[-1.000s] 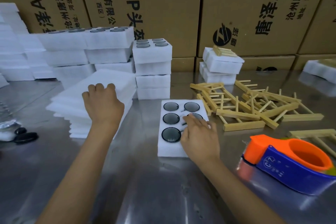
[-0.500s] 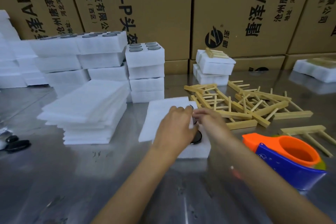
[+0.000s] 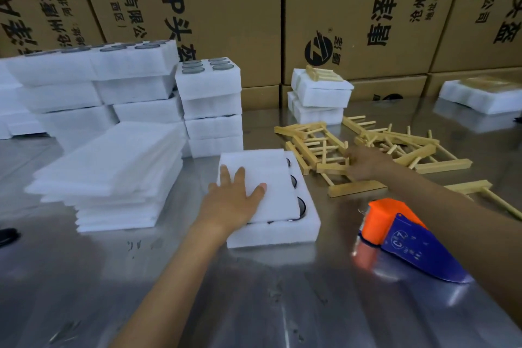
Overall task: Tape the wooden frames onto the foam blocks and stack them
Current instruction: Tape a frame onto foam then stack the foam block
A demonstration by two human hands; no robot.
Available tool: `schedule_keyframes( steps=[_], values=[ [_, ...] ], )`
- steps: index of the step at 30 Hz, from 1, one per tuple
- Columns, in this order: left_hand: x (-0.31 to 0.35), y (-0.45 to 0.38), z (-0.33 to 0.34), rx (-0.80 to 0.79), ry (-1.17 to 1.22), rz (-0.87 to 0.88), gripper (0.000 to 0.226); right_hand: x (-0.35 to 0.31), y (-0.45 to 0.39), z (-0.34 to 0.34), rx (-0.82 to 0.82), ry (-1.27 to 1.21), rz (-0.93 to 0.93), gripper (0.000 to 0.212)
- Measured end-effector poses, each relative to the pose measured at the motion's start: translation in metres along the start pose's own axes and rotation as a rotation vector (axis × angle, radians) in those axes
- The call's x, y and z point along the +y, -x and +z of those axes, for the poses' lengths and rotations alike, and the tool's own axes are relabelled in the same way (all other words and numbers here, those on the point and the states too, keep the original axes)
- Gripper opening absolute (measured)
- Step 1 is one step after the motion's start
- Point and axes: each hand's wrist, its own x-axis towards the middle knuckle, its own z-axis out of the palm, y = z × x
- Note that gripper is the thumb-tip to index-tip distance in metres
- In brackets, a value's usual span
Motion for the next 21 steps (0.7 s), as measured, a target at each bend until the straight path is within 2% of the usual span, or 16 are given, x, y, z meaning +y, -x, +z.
schedule_keyframes(
  steps=[3, 8, 11, 14, 16, 19, 21],
  values=[
    [0.01, 0.005, 0.0, -0.002, -0.057, 0.011, 0.078, -0.002, -0.002, 0.009, 0.104, 0.113, -0.033, 0.032],
    [0.026, 0.01, 0.0, -0.034, -0.069, 0.027, 0.077, -0.018, 0.003, -0.008, 0.308, 0.185, -0.049, 0.025],
    [0.027, 0.009, -0.001, -0.026, -0.068, 0.027, 0.078, -0.039, 0.013, -0.034, 0.428, 0.042, -0.108, 0.019],
    [0.025, 0.009, -0.002, -0.033, -0.037, 0.039, 0.077, -0.074, 0.03, -0.056, 0.357, -0.257, -0.224, 0.008],
    [0.021, 0.008, -0.003, -0.015, 0.028, 0.059, 0.07, -0.102, 0.042, -0.058, 0.279, -0.408, -0.306, 0.01],
    [0.009, 0.005, -0.007, 0.111, 0.287, 0.1, 0.042, -0.139, 0.056, -0.044, 0.108, -0.502, -0.327, 0.019],
    [0.001, 0.004, -0.009, 0.162, 0.539, 0.041, 0.043, -0.156, 0.061, -0.028, -0.023, -0.529, -0.291, 0.023]
  ],
)
